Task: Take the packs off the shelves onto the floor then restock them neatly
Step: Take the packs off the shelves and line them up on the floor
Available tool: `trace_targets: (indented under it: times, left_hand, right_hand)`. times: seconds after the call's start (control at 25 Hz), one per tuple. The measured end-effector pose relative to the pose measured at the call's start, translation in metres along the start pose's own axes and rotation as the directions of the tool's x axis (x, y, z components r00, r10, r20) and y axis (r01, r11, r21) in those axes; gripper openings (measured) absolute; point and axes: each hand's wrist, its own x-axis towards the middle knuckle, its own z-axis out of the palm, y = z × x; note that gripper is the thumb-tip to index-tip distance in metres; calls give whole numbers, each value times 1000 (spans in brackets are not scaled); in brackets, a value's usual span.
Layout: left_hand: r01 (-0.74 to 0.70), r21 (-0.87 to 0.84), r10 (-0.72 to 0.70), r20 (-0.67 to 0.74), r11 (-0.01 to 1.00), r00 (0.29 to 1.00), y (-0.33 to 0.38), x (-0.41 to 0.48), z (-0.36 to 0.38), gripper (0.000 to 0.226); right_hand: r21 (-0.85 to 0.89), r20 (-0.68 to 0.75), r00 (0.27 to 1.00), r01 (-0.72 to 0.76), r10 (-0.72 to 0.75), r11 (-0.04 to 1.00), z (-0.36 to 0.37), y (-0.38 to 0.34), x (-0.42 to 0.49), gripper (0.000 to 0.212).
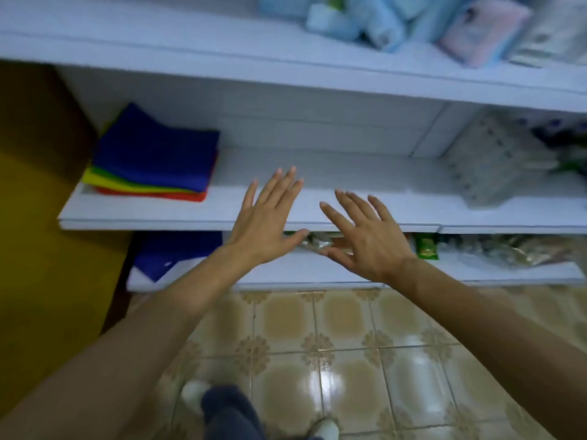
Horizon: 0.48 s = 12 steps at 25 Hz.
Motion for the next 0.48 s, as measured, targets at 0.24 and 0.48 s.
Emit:
trace_targets:
  times: [0.24,0.48]
  left_hand:
    - [-213,-24,211,-63,977,975,174,70,-9,80]
    - [-291,10,289,-147,957,946,226,134,-42,80]
  right_hand:
    - [-40,-39,969,-247,245,968,-55,122,-127,80]
    - [34,-127,937,-325,327,945,-82,192,-135,72]
